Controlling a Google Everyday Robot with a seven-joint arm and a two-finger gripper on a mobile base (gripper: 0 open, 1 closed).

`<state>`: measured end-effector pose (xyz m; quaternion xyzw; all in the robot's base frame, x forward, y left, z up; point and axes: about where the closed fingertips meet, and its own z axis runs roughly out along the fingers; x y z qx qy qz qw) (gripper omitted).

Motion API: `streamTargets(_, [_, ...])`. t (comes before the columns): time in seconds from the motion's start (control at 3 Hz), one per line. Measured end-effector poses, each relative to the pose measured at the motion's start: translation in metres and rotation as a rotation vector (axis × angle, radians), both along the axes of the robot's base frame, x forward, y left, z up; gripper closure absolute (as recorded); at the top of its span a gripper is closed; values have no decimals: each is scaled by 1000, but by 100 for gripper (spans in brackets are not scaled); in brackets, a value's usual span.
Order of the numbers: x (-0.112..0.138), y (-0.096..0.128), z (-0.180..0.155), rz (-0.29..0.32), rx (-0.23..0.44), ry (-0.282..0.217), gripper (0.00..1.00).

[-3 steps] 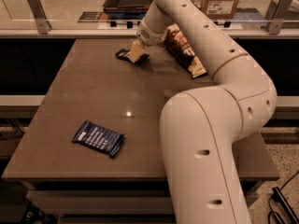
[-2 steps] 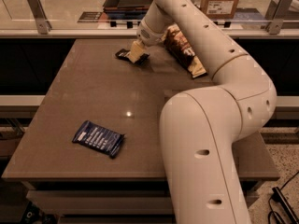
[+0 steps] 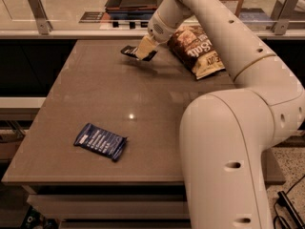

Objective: Move rxbar chocolate near rxbar blueberry

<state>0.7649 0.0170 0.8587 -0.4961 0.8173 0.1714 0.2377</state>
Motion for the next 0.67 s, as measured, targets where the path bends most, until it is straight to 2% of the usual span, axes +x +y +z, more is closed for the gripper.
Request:
streamTargets(0.33, [-3, 4, 0, 16, -8, 10, 100])
streamTargets(0.67, [-18, 4, 8, 37, -25, 22, 100])
